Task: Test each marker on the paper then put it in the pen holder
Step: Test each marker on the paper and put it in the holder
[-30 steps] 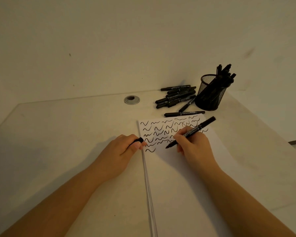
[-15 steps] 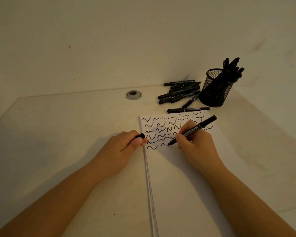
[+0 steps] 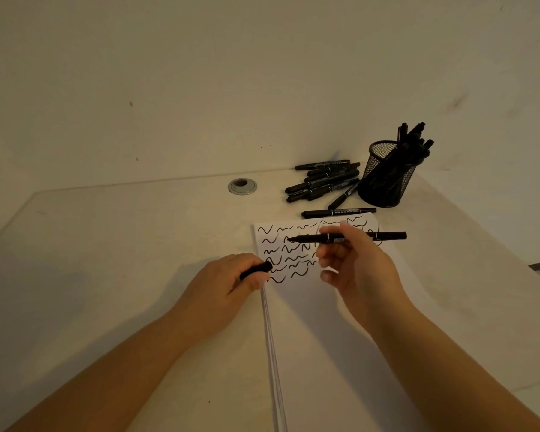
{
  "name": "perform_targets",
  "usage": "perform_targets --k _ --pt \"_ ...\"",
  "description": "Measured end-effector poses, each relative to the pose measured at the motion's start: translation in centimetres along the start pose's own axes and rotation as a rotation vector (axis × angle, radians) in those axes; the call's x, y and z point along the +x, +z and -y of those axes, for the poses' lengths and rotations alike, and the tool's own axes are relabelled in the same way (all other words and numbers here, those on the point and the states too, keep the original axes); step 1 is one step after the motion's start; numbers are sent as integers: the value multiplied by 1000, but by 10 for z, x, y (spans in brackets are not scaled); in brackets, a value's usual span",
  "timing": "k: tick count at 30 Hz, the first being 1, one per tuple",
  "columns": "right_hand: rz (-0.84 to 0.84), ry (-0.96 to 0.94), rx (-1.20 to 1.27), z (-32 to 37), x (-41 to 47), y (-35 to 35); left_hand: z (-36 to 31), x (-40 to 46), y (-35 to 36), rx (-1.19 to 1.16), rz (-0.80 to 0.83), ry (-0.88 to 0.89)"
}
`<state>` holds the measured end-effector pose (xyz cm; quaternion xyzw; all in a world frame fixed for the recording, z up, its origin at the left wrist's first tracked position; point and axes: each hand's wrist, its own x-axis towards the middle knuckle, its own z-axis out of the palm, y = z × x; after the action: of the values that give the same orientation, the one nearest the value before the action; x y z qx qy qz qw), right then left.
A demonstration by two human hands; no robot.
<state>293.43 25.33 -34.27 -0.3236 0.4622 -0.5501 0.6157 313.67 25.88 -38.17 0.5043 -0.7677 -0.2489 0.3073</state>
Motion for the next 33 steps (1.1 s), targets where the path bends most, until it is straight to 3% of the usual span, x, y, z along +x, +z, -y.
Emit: perform_targets --k 5,16,25,33 --pt "-49 -90 -31 -20 -10 2 -3 -2 1 -8 12 34" --pt "20 -146 -92 -24 -14 -2 -9 -3 0 2 42 49" --pt "200 -322 -367 -27 -22 4 -15 -5 -2 -62 -5 72" --pt "285 -307 -313 -27 -20 4 -21 -10 1 -90 -52 91"
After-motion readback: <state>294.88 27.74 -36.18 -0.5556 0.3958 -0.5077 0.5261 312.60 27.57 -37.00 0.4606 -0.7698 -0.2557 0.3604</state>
